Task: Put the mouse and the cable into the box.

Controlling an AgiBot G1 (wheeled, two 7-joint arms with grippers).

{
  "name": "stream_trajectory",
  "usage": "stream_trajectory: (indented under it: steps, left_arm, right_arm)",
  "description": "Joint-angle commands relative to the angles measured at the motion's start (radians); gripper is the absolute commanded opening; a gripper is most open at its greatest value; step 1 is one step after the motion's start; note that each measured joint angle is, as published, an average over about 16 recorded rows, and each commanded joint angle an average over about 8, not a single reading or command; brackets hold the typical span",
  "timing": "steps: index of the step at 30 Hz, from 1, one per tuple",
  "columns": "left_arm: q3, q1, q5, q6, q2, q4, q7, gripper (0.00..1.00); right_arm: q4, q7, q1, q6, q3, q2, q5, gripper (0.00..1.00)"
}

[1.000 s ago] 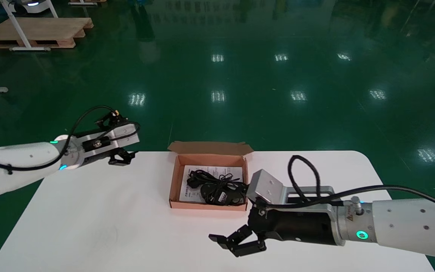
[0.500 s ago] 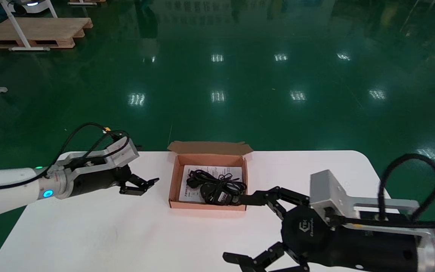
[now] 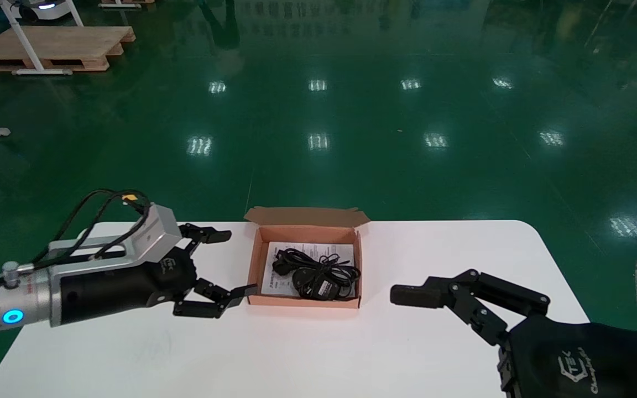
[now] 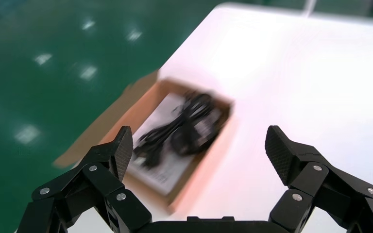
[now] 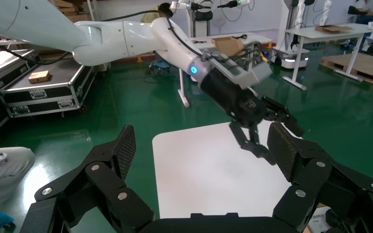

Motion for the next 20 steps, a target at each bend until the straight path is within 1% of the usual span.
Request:
stream_trajectory:
  steps: [1, 17, 20]
  left_arm:
    - [-0.023, 0.018, -0.042, 0.038, -0.017, -0.023, -0.005, 1.00]
    - [-0.206, 0.163, -0.374, 0.339, -0.152, -0.206, -0.048, 1.00]
    - [-0.223, 0.176, -0.405, 0.367, -0.164, -0.223, -0.052, 1.00]
  right_arm:
    - [0.003, -0.003, -0.006, -0.008, 0.008, 0.008, 0.016, 1.00]
    - [0.003, -0.004, -0.006, -0.008, 0.007, 0.008, 0.016, 1.00]
    - [0.003, -0.004, -0.006, -0.008, 0.006, 0.008, 0.016, 1.00]
